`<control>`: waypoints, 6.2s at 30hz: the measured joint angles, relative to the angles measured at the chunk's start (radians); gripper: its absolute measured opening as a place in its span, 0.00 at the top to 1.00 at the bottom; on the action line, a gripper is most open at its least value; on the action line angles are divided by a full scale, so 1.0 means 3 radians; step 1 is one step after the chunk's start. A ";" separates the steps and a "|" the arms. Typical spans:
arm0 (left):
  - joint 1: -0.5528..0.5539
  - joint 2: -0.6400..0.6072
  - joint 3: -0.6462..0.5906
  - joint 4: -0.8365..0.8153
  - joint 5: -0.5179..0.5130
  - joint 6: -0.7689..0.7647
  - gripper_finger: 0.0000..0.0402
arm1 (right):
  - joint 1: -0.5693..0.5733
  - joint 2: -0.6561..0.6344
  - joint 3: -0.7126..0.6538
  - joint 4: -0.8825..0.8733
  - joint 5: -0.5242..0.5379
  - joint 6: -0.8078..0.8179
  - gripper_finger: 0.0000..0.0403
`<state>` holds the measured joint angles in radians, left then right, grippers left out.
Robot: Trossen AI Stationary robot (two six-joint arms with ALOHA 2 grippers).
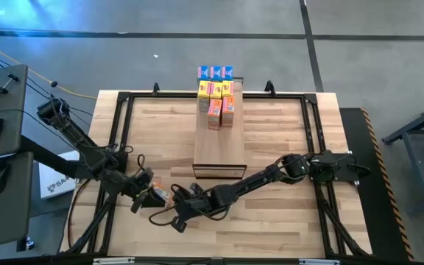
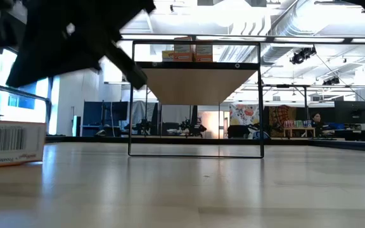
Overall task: Stack cereal on shelf
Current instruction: Put the orange cereal box on the shelf aligned with the orange cereal boxes
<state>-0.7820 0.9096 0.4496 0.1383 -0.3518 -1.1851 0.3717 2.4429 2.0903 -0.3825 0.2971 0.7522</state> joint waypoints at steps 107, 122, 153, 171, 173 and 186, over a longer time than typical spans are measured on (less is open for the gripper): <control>-0.0553 -0.0189 0.0017 -0.1417 0.0073 -0.0705 0.99 | 0.0410 0.0189 0.0446 -0.0982 0.0043 0.0315 1.00; -0.0530 0.0617 0.0018 -0.0966 -0.0770 -0.1080 0.99 | 0.0292 0.0188 0.0445 -0.1125 0.0317 0.0616 1.00; -0.0165 -0.0475 0.0017 -0.1182 -0.0121 -0.0867 0.87 | 0.0260 0.0178 0.0444 -0.0340 0.0290 -0.0019 1.00; -0.0022 0.0739 0.1420 -0.2443 -0.0180 -0.0915 0.48 | 0.0474 -0.0822 0.0247 -0.2231 0.0553 -0.0549 1.00; 0.0020 0.0851 0.1424 -0.2004 -0.0258 -0.0783 0.51 | 0.0488 -0.1011 0.0015 -0.2066 0.0502 -0.0754 1.00; 0.0421 0.1246 0.1636 -0.1831 0.0383 -0.1180 0.61 | 0.0633 -0.2951 -0.2376 -0.0436 0.0663 -0.0776 1.00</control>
<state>-0.6557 1.2834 0.9402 -0.4111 -0.2370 -1.5389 0.5615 1.5575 1.3775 -0.5133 0.4958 0.5193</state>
